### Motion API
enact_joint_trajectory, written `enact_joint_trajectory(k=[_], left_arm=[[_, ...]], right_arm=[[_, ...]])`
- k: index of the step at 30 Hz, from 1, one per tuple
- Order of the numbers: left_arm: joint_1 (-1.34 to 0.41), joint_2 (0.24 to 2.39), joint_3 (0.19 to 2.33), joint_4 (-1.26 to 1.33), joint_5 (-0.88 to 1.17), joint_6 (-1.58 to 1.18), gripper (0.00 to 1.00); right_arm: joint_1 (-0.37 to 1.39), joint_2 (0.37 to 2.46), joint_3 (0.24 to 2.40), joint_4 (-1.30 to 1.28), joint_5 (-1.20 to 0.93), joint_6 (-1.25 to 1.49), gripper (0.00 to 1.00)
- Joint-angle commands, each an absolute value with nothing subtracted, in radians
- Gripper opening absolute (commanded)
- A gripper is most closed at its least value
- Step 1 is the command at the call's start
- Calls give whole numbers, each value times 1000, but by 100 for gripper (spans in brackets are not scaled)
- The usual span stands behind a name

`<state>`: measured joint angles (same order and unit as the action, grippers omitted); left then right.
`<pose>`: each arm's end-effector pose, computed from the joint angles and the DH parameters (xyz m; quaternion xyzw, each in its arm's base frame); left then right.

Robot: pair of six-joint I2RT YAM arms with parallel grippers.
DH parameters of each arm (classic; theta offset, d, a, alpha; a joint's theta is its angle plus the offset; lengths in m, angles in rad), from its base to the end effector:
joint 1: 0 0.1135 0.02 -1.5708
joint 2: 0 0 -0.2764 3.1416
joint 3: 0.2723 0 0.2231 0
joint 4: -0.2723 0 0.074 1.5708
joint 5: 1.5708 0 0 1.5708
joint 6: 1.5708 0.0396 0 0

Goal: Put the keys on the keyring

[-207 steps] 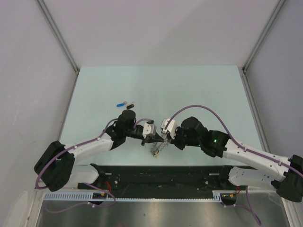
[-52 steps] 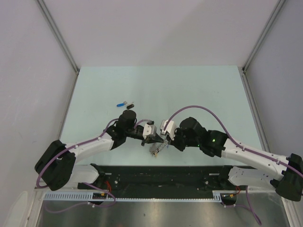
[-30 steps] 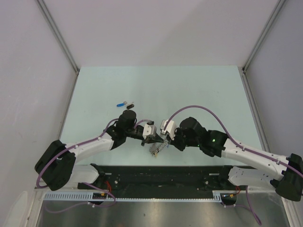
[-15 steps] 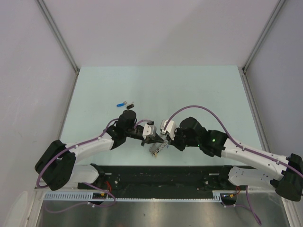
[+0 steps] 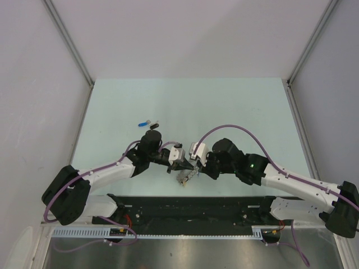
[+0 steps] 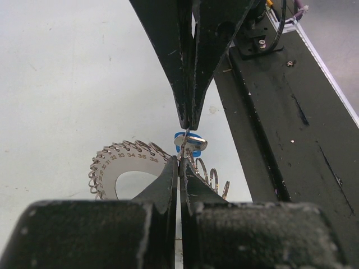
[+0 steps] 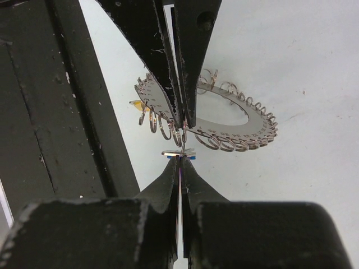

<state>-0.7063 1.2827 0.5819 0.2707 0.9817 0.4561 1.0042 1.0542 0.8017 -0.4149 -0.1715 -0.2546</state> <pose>0.1549 -0.1754 0.2458 0.6203 0.4807 -0.4531 0.4230 0.0991 0.1684 0.2883 -0.5579 0.7026 0.2309 0.3765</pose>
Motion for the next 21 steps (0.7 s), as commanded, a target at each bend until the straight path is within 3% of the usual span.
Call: enact_joint_trajectory(k=[1,21], left_arm=[[-704,1285,618,284,1043,499,0],[-727,1290,635,264,1052,512,0]], right_arm=[[1003,1051,811,-364,-213,-241,0],[996,1066,811,-337,-219,-238,0]])
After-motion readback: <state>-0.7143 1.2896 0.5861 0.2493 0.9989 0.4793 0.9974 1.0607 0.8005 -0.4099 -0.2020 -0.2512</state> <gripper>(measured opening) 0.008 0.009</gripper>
